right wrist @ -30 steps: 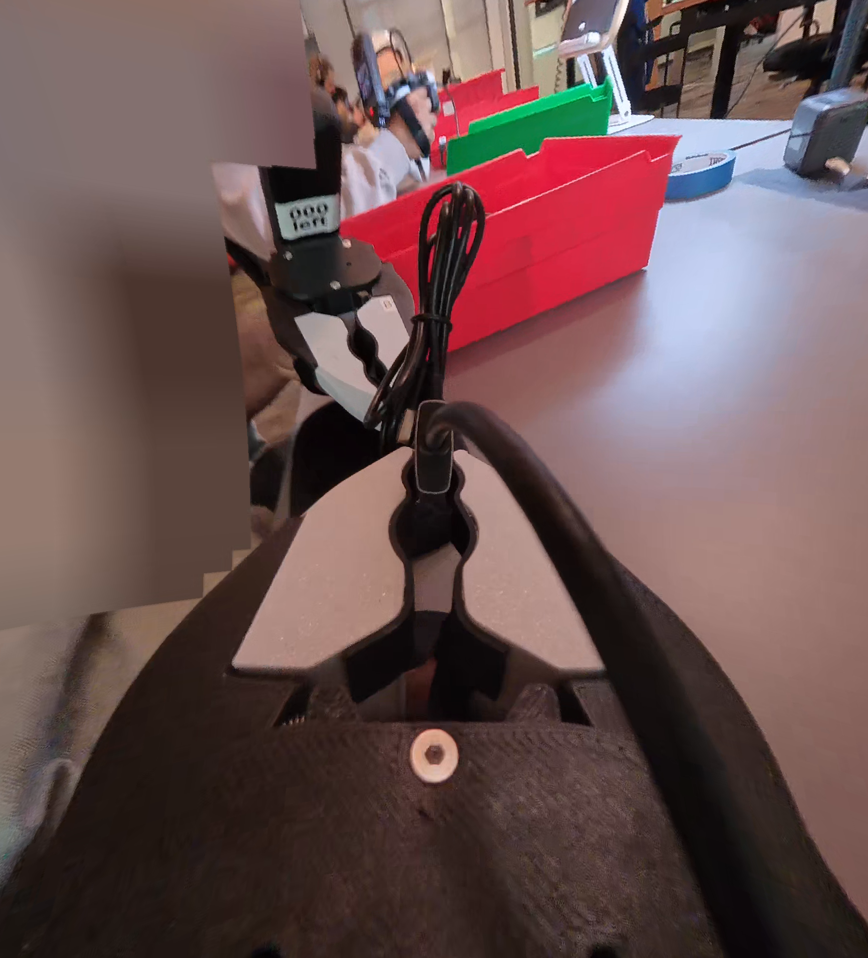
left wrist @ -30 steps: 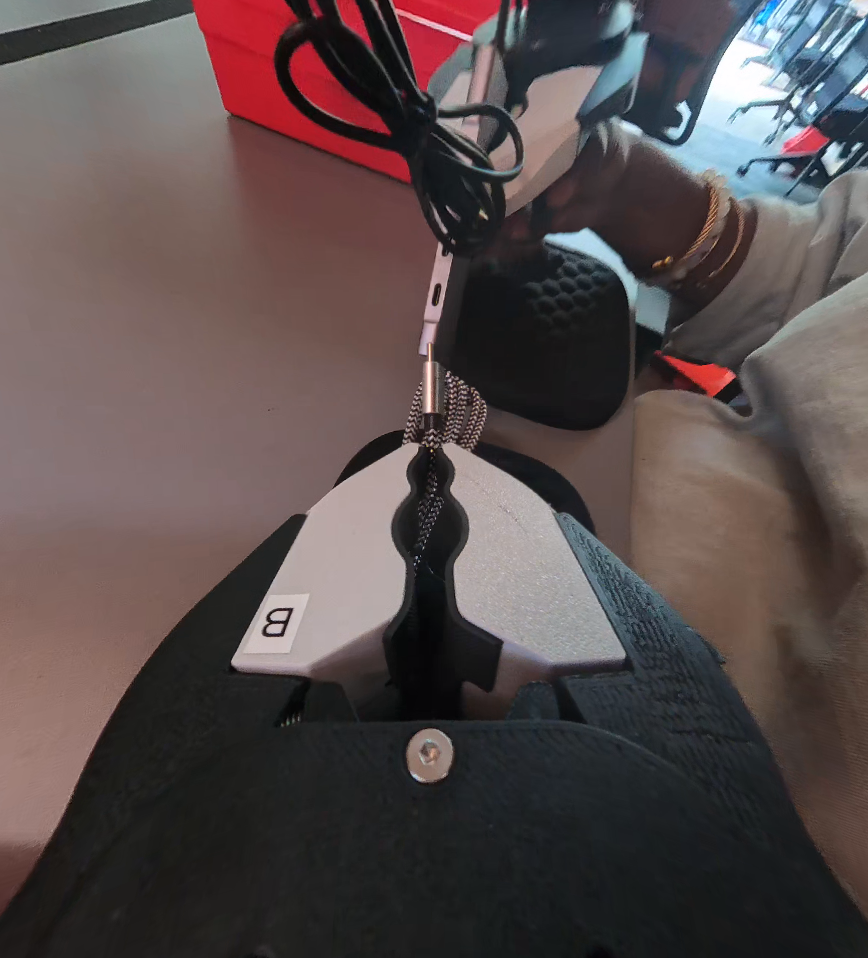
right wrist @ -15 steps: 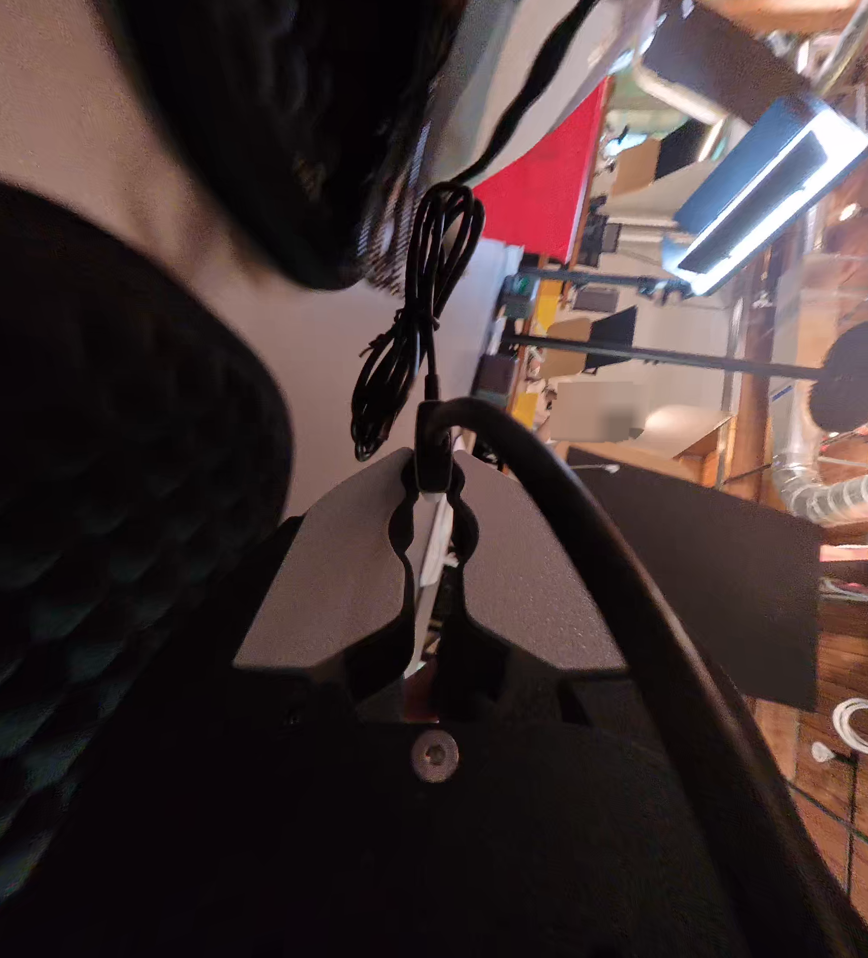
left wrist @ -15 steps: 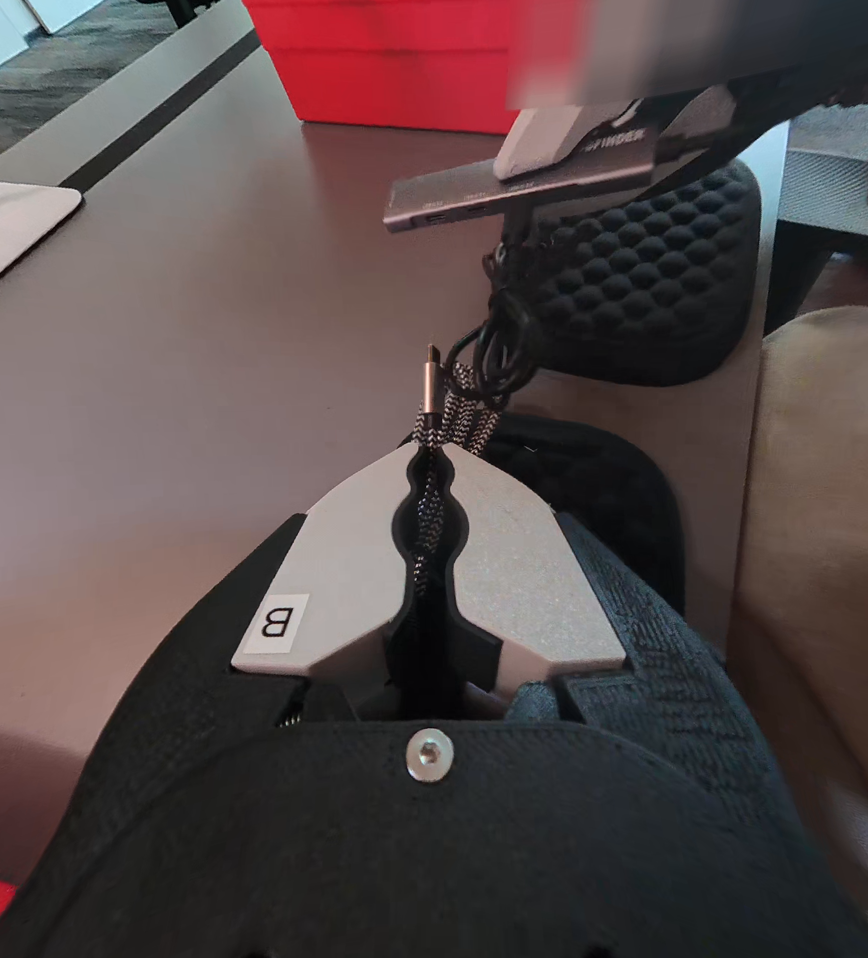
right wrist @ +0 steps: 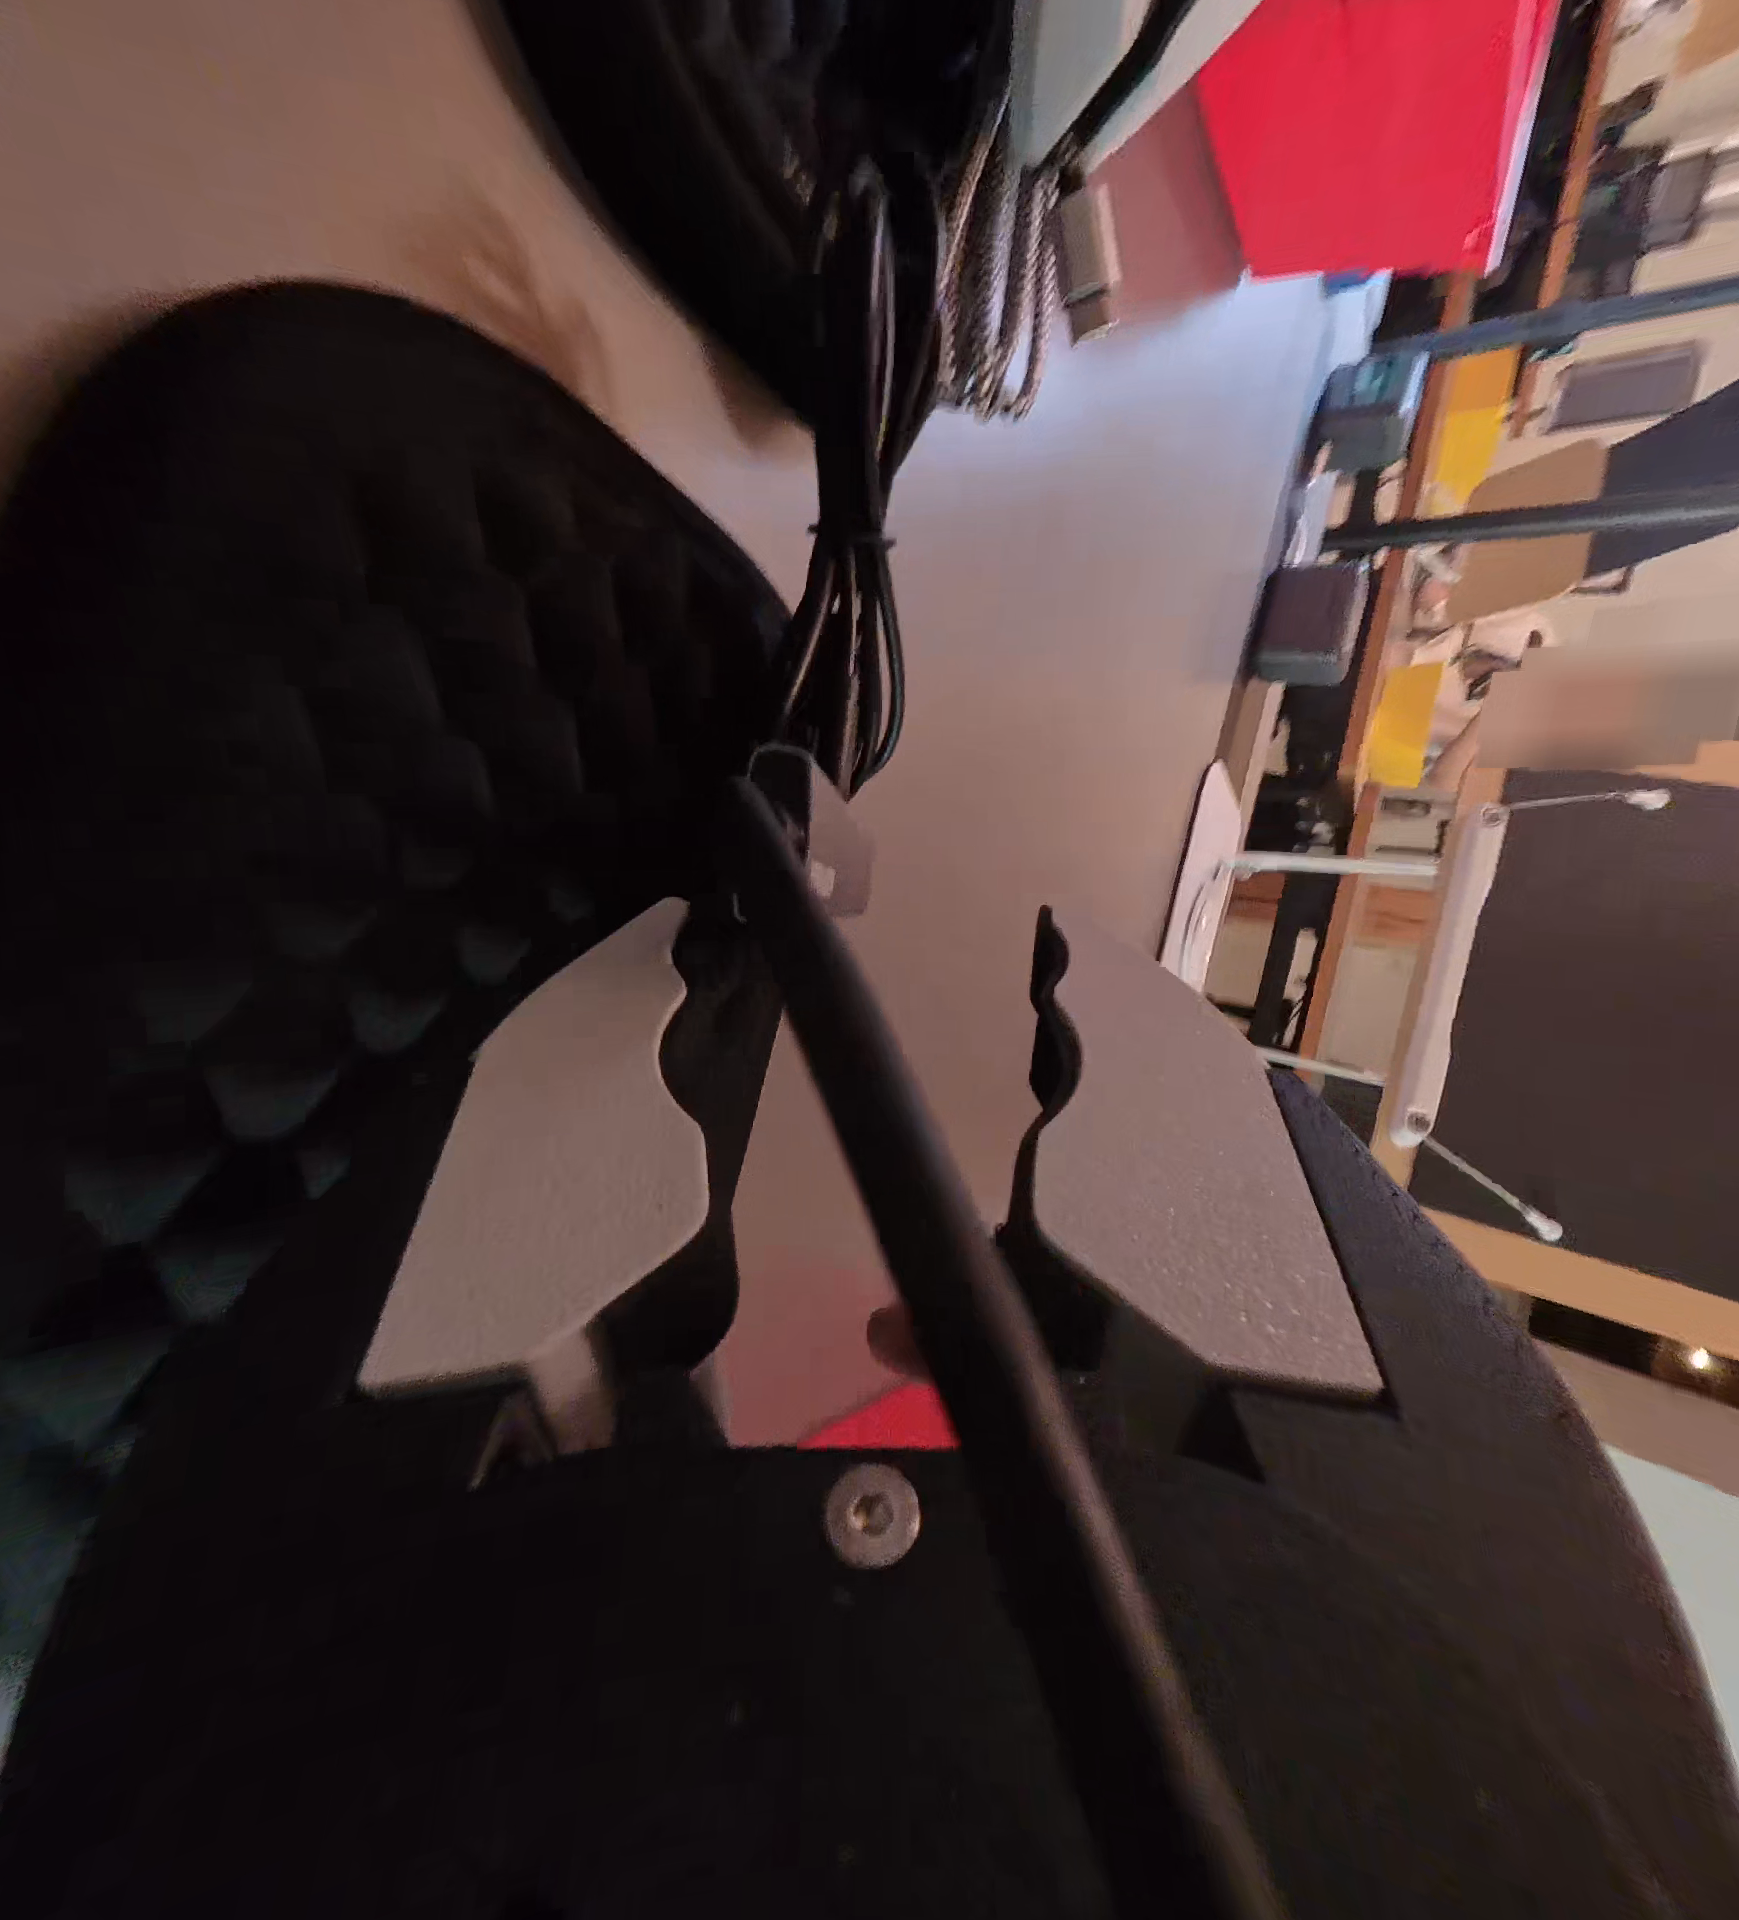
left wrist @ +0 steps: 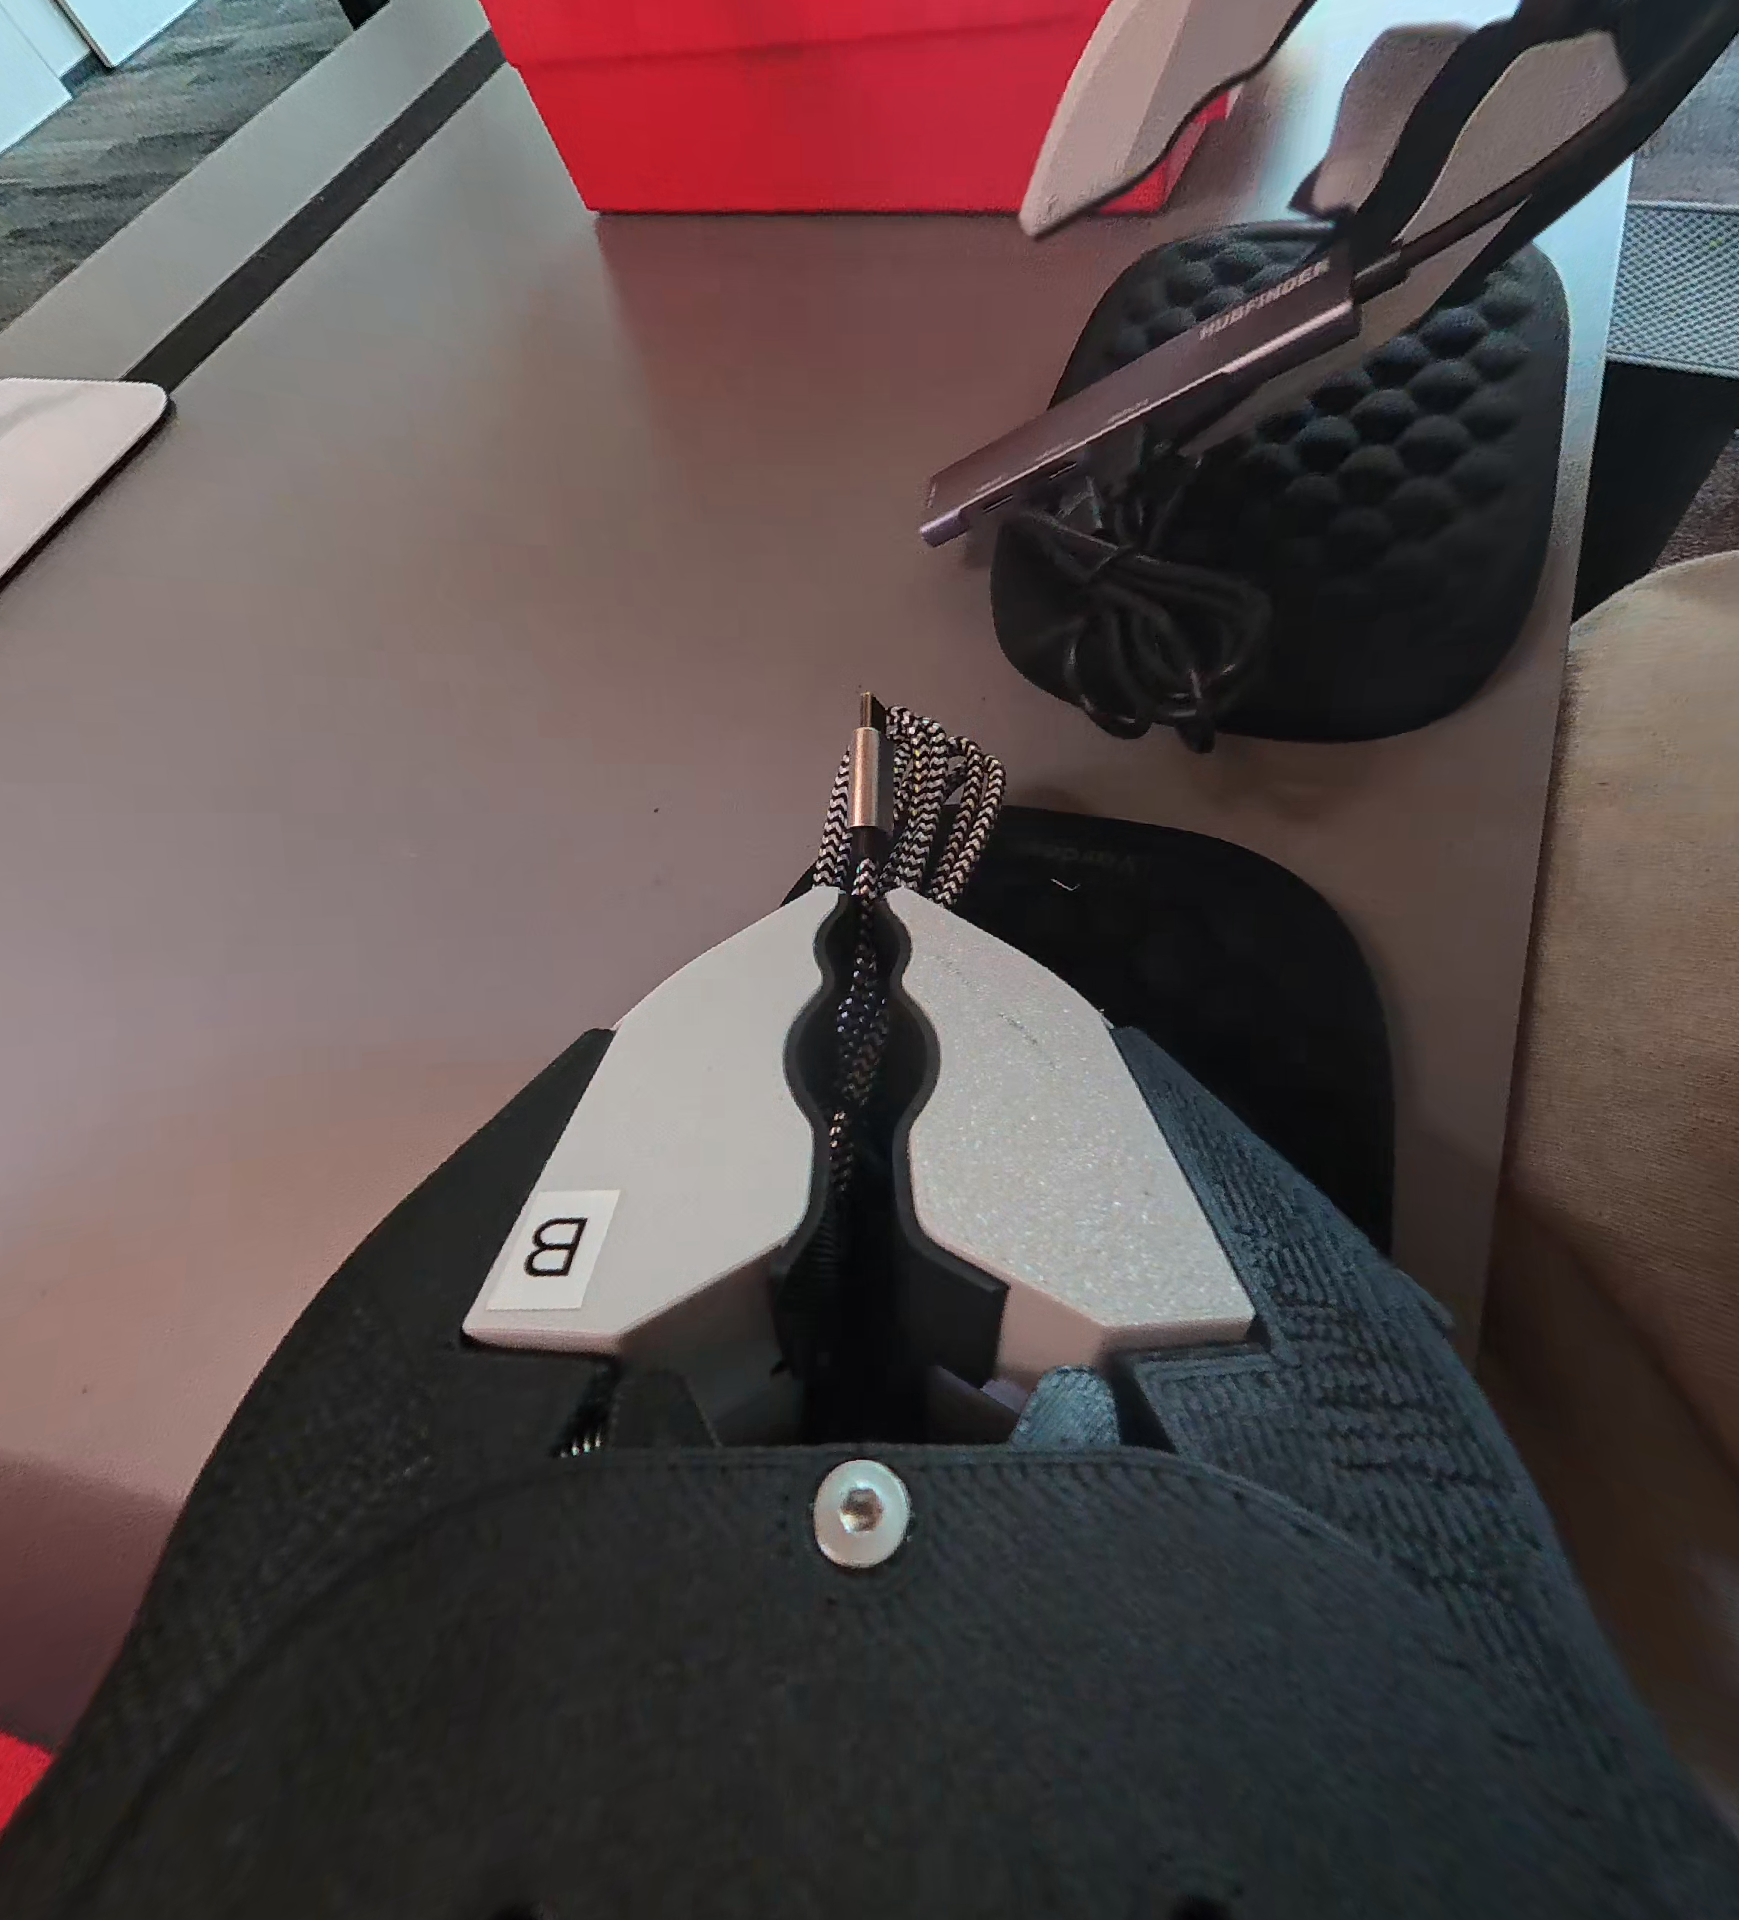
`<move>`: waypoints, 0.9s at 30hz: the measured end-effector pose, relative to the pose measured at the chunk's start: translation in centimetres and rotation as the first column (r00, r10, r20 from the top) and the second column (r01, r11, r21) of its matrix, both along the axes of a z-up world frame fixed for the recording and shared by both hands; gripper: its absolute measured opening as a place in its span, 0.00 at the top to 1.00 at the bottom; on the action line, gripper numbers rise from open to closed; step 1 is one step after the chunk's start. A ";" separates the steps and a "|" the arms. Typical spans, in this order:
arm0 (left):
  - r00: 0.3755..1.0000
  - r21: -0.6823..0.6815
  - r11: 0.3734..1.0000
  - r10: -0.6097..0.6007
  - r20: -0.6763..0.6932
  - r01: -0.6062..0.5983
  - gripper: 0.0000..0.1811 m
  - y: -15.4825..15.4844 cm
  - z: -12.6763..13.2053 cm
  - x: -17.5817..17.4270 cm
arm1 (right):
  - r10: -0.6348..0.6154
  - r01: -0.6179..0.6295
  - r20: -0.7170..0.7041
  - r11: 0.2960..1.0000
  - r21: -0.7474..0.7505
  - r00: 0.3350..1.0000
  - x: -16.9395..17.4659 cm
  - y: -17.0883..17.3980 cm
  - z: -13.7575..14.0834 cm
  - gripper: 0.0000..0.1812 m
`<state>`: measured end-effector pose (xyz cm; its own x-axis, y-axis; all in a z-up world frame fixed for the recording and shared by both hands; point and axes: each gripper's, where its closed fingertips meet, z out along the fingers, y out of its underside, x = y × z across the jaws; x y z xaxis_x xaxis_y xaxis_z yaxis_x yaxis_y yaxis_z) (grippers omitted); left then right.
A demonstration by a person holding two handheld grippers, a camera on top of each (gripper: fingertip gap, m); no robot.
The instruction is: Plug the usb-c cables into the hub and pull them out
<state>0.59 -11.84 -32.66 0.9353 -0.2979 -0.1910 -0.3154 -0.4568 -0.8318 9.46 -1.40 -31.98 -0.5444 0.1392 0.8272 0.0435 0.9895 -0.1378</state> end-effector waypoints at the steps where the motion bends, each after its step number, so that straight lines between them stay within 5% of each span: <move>1: 1.000 0.001 1.000 0.000 -0.004 0.000 0.99 0.0 0.0 0.0 | -0.034 0.033 0.031 0.999 0.018 0.999 0.3 0.5 -0.1 0.66; 8: 1.000 0.006 1.000 -0.002 -0.005 0.003 0.99 0.0 0.0 0.0 | -0.256 0.263 0.231 0.965 0.001 0.939 3.1 3.6 0.0 0.60; 11: 1.000 0.007 1.000 -0.003 -0.010 0.003 0.99 0.0 0.0 0.1 | -0.278 0.239 0.182 0.948 0.210 0.943 3.6 5.5 0.8 0.63; 16: 1.000 0.003 1.000 -0.002 -0.005 0.002 0.99 0.0 0.0 0.0 | -0.378 0.343 0.471 0.925 0.161 0.797 5.6 5.3 0.0 0.70; 20: 1.000 0.004 1.000 0.001 -0.025 -0.001 0.99 0.0 -0.1 0.1 | -0.443 0.346 0.498 0.896 0.279 0.745 7.0 7.2 0.5 0.74; 23: 1.000 -0.001 1.000 -0.002 -0.012 0.002 0.99 0.0 -0.1 0.1 | -0.536 0.300 0.587 0.838 0.455 0.607 10.5 8.5 -0.2 0.82; 27: 1.000 0.003 1.000 0.001 -0.009 -0.001 0.99 0.0 0.0 0.0 | -0.530 0.371 0.771 0.836 0.405 0.353 13.6 6.7 -0.8 0.87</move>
<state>0.62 -11.89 -32.69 0.9336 -0.2968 -0.2009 -0.3230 -0.4542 -0.8303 23.07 5.26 -32.80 -0.8511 0.5233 0.0433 0.5007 0.7840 0.3668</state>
